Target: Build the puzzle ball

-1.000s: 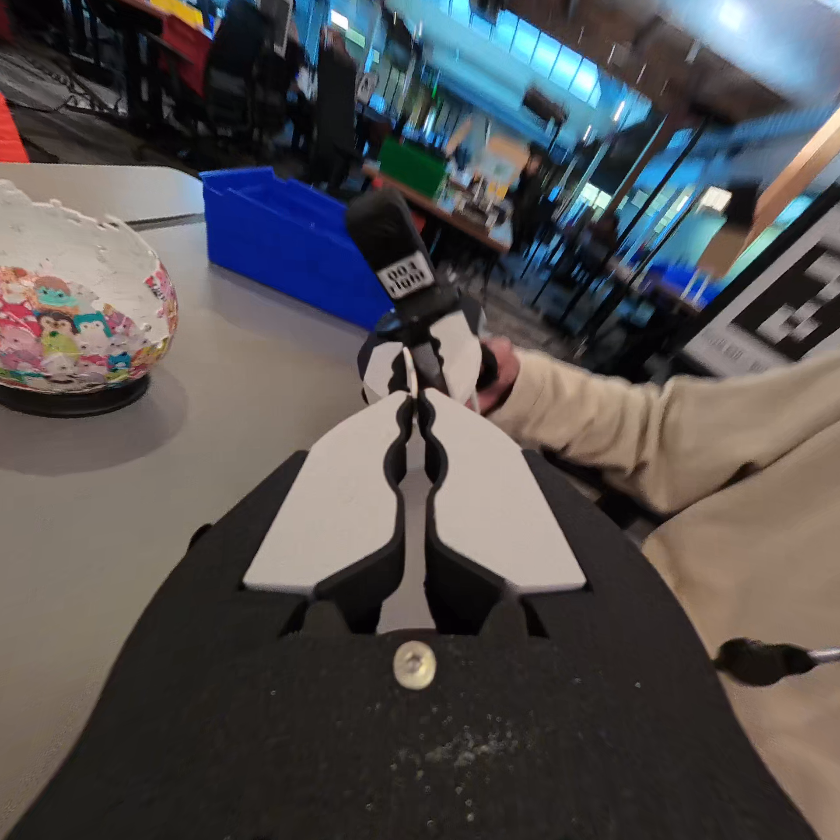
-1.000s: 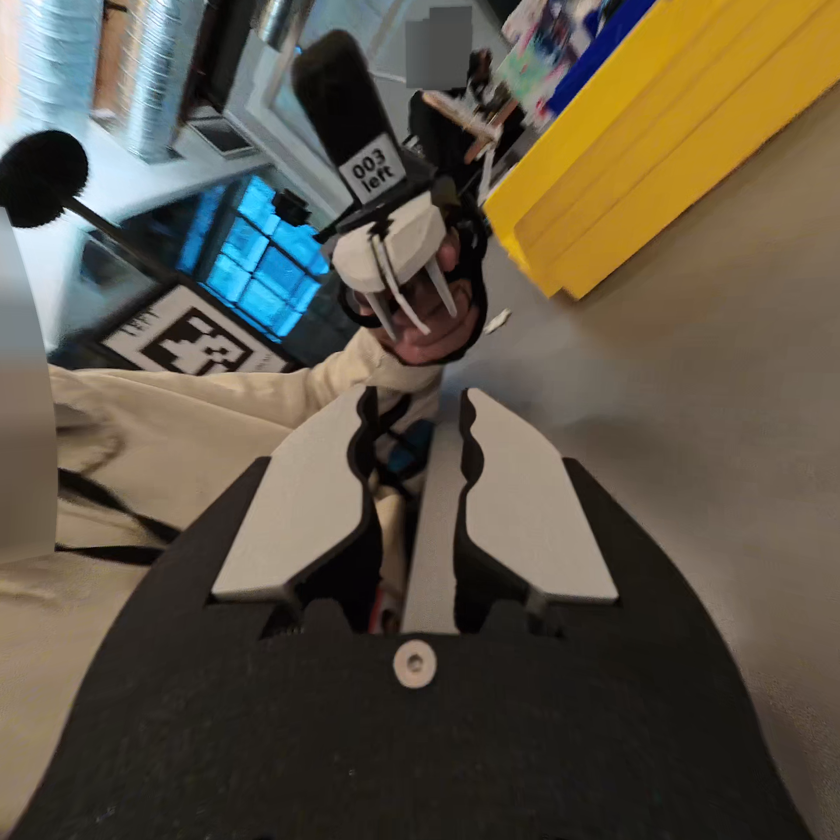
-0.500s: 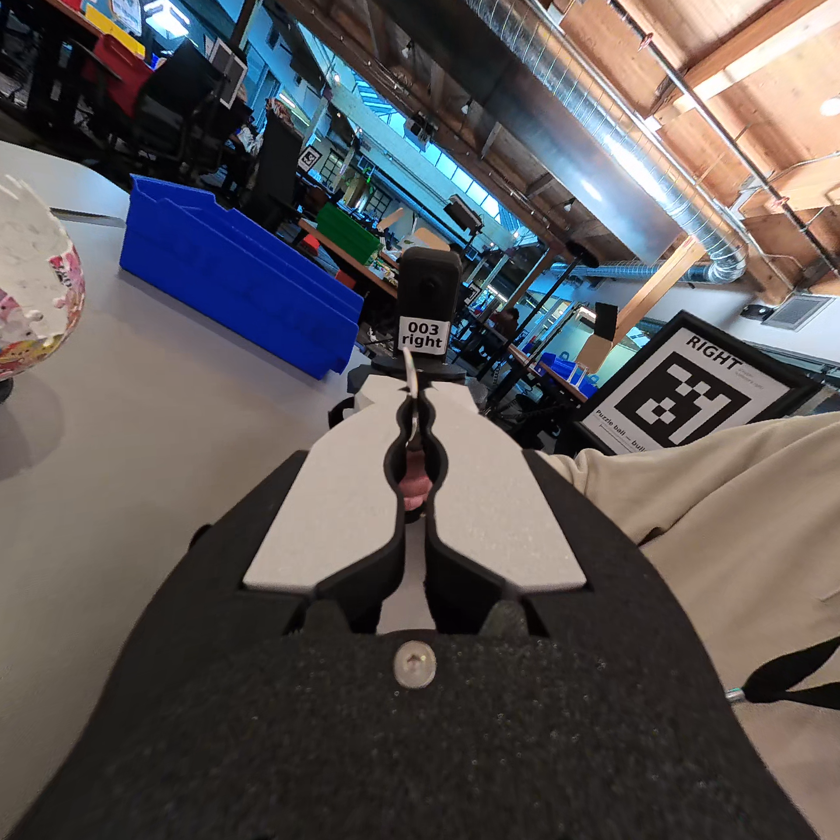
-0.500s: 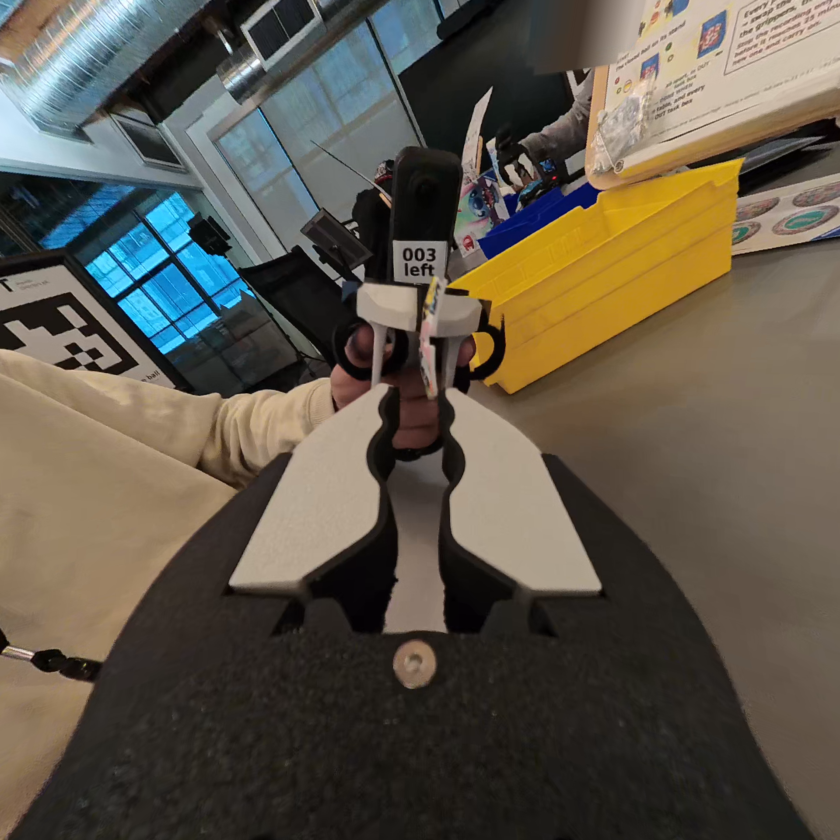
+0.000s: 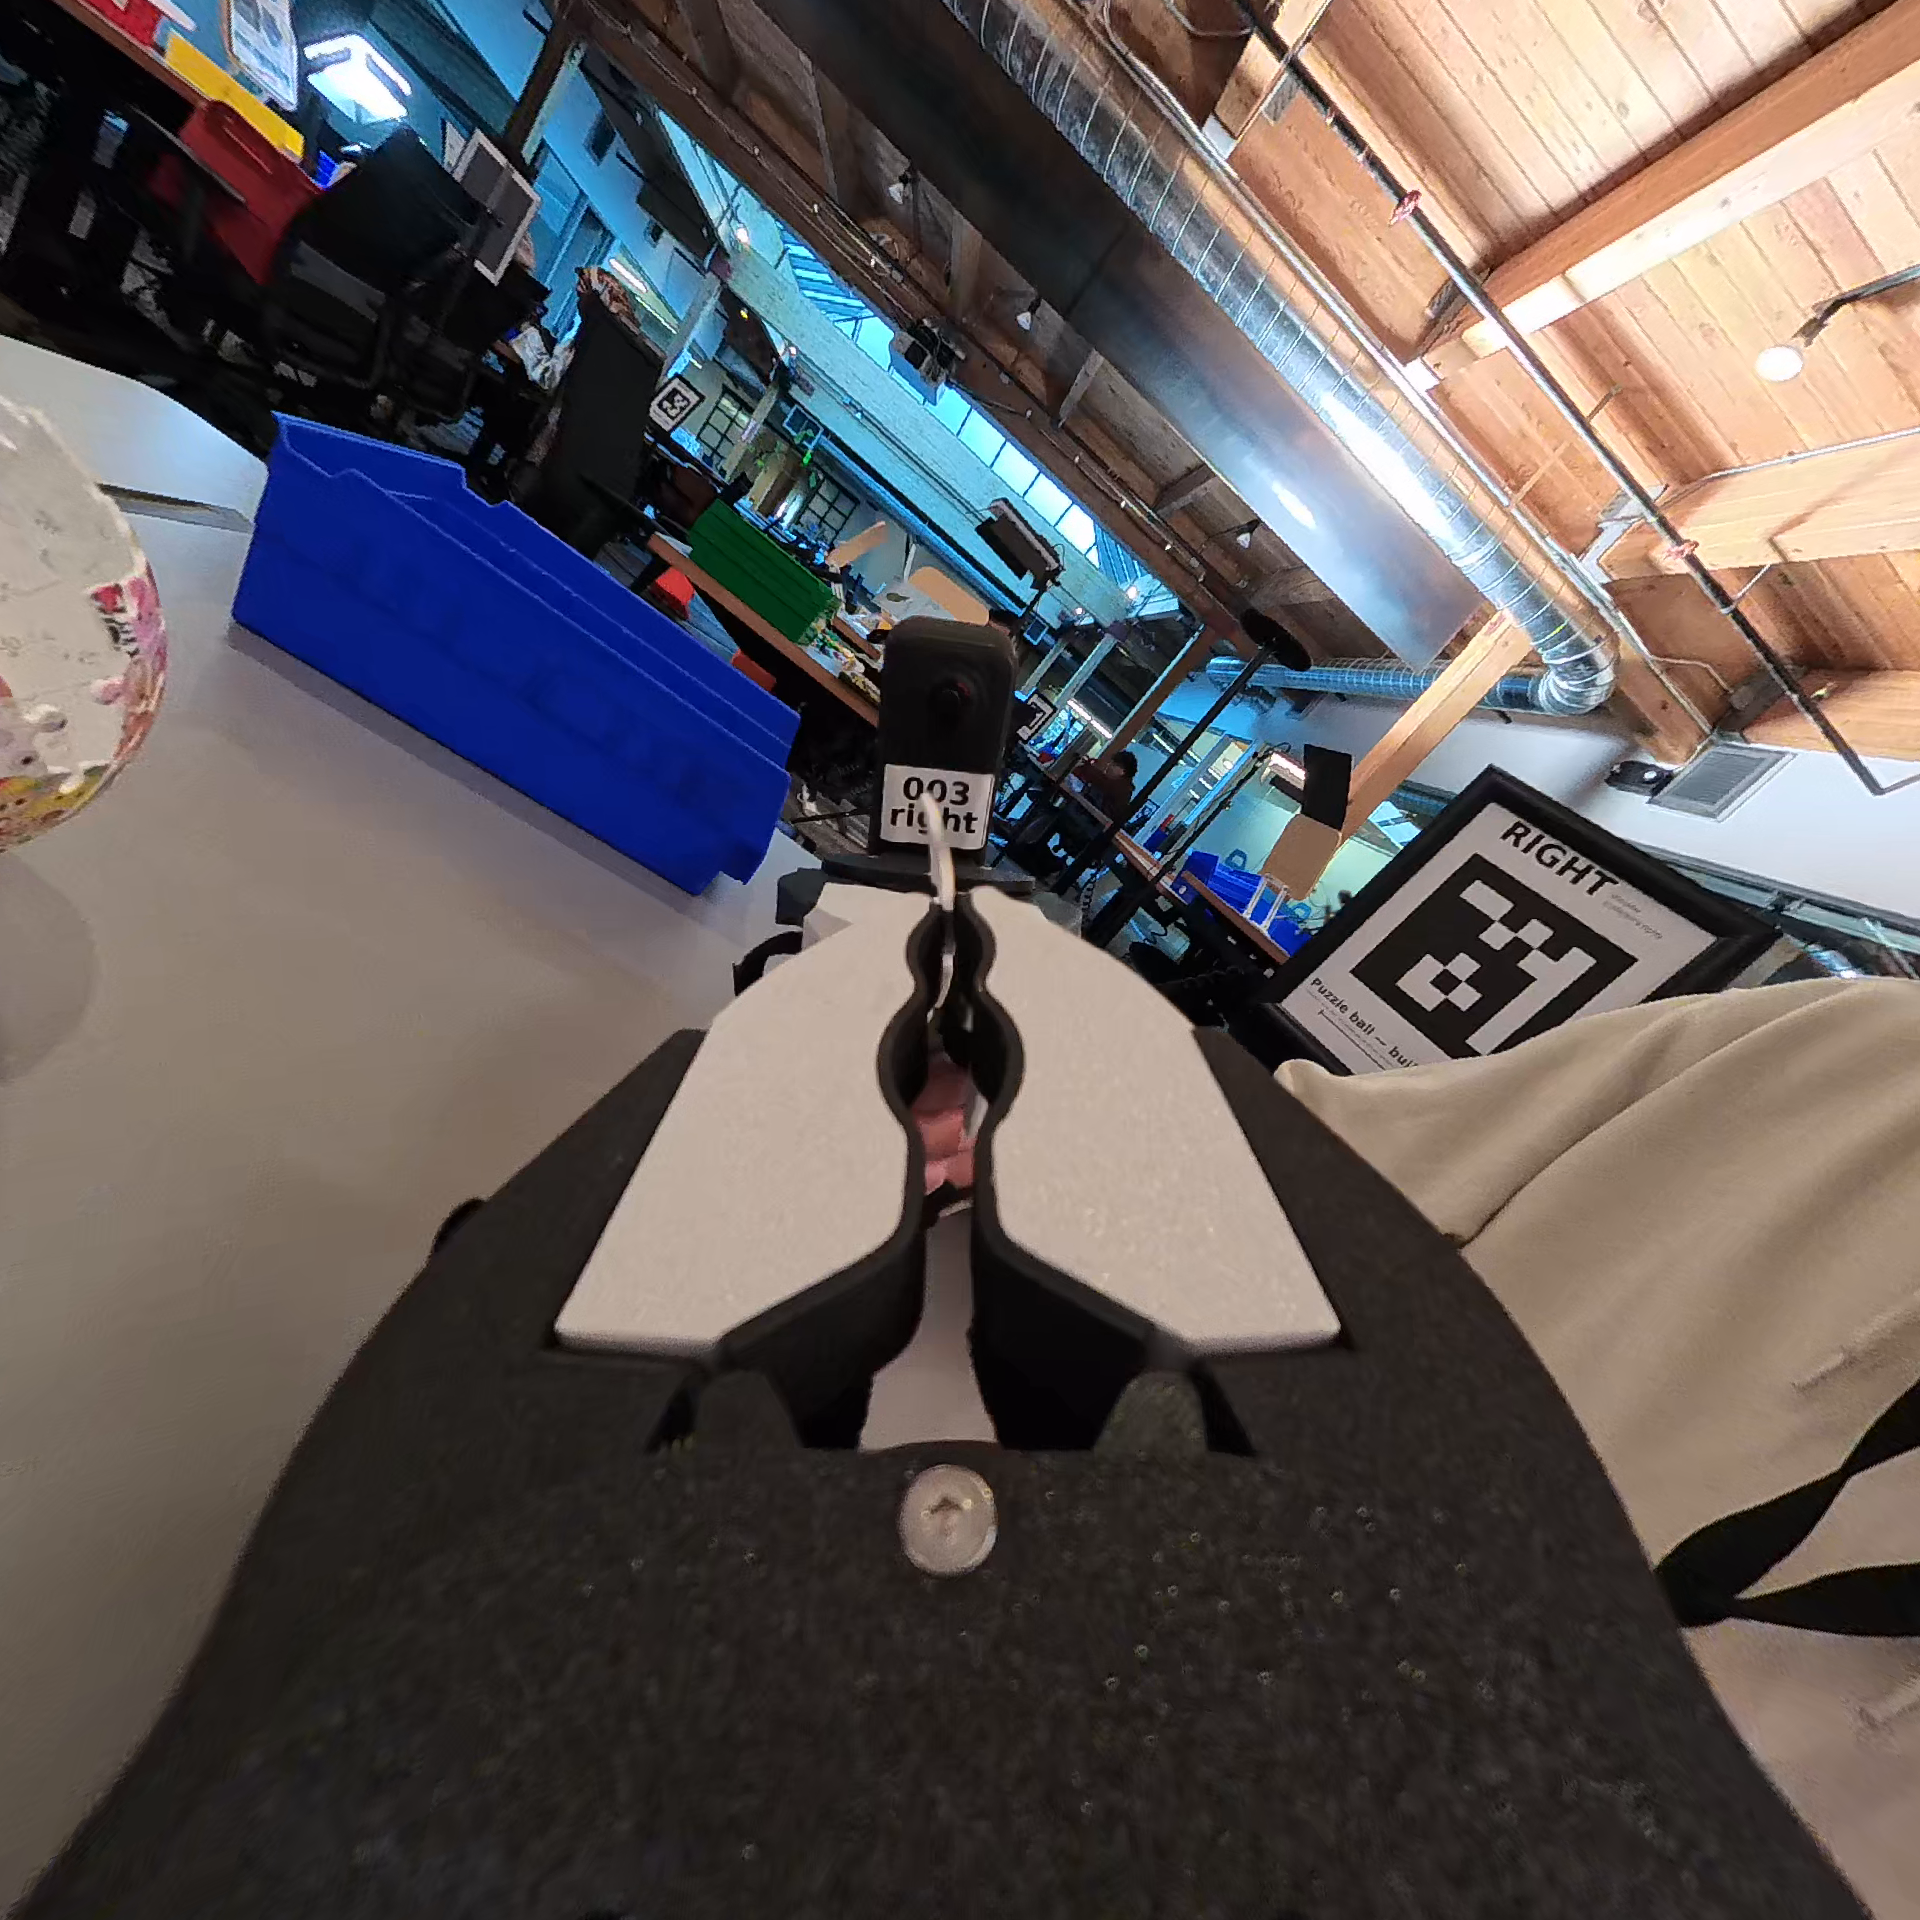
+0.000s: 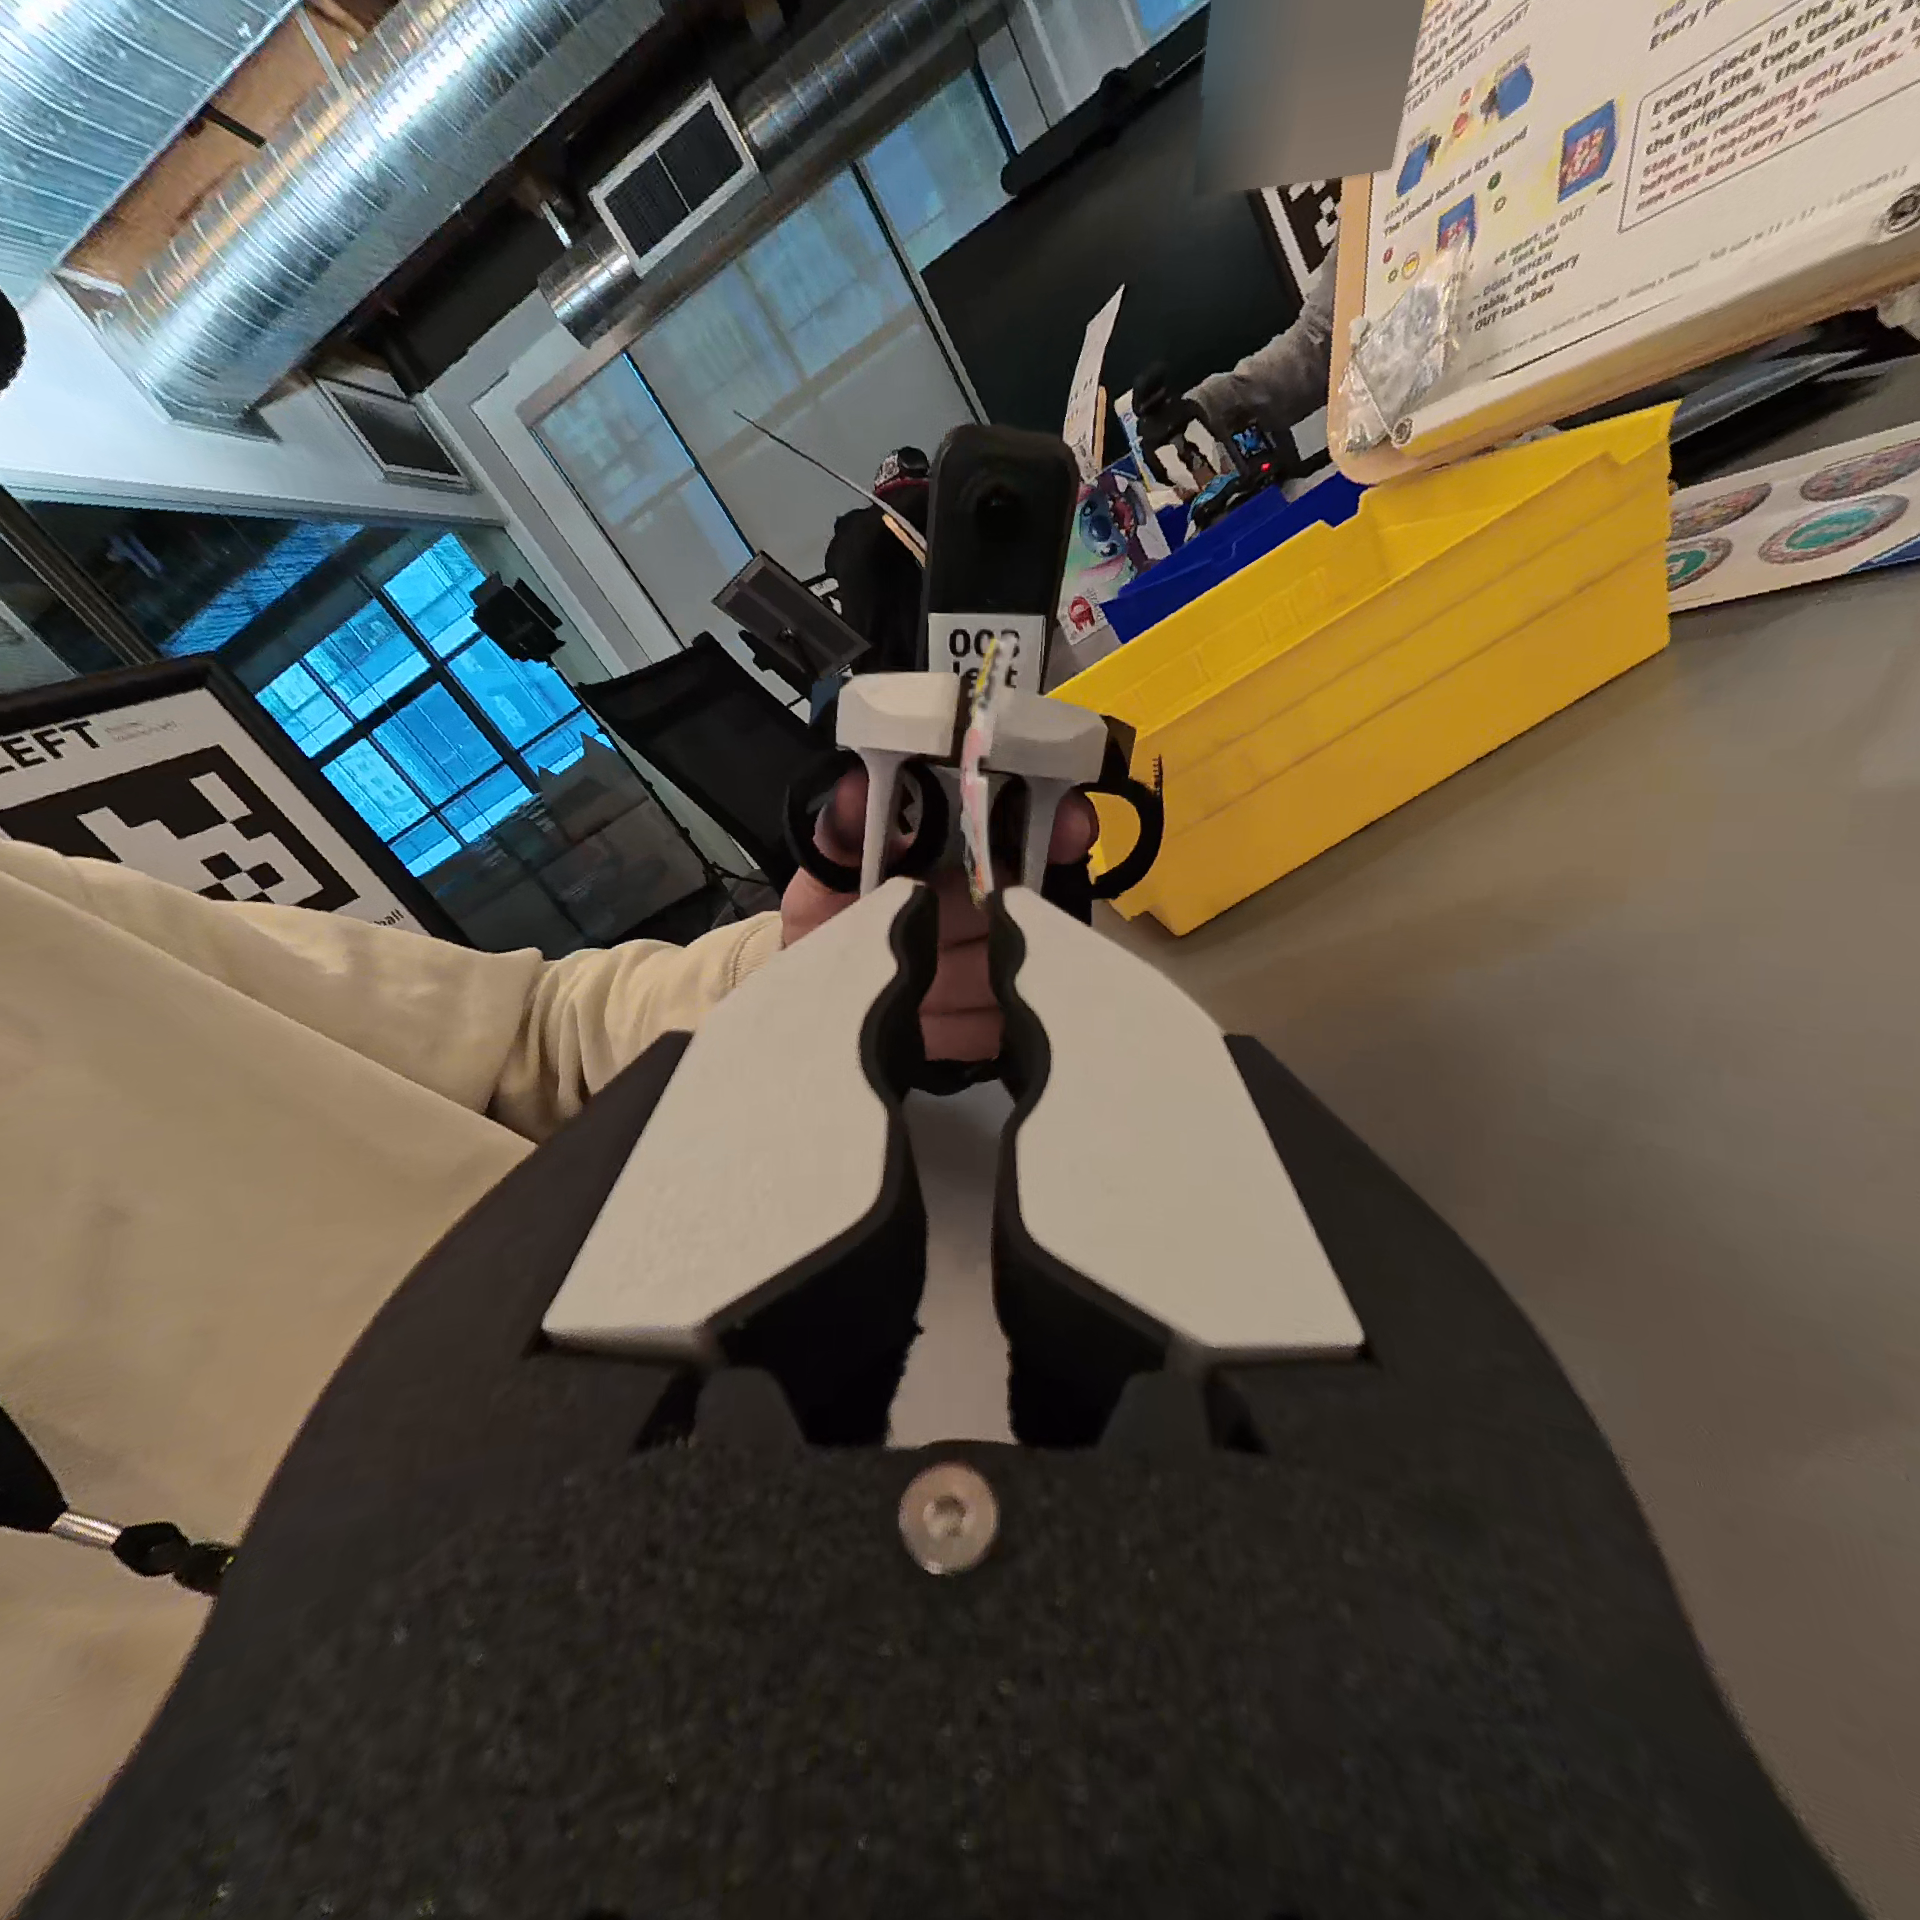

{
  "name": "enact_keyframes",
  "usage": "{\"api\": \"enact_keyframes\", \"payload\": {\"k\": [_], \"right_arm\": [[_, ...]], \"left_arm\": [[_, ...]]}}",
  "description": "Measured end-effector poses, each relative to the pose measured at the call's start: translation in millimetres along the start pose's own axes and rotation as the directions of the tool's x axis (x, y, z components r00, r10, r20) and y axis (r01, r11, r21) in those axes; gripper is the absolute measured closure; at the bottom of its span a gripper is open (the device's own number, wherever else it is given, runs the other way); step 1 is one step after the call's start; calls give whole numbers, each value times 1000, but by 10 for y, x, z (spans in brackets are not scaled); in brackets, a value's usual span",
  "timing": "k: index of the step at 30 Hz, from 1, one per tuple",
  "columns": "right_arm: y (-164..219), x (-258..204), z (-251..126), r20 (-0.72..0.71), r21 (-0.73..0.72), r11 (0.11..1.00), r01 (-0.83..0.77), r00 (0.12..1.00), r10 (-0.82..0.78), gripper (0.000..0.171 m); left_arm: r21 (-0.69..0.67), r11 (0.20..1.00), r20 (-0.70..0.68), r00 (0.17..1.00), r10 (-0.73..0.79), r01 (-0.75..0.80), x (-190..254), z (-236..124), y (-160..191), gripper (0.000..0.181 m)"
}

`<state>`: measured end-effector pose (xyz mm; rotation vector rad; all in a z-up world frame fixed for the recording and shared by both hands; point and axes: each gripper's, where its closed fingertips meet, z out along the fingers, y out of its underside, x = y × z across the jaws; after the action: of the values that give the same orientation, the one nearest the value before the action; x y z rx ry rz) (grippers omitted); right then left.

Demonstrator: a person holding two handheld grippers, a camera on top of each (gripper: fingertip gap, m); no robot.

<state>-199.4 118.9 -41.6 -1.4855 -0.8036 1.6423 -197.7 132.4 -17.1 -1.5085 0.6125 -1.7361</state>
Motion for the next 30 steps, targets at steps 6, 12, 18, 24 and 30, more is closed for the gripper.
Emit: {"api": "enact_keyframes", "payload": {"k": [6,12,18,24,30], "right_arm": [[8,31,-30,-20,-23,1000,20,1000,-20,169],[-3,21,-22,-22,-11,998,54,998,-55,167],[-50,14,-33,-20,8,999,45,999,-45,168],[-25,29,-67,-30,-34,997,70,997,-71,168],[10,-5,-59,5,-53,998,40,999,-40,169]], "left_arm": [[-21,1000,0,1000,3,-3,-2,10,30,180],[-8,1000,-10,1000,-21,21,5,2,28,180],[-32,999,-18,1000,-24,24,6,10,83,180],[-76,997,2,1000,-10,10,-20,21,124,180],[-124,992,20,1000,24,-21,-23,-5,161,178]]}}
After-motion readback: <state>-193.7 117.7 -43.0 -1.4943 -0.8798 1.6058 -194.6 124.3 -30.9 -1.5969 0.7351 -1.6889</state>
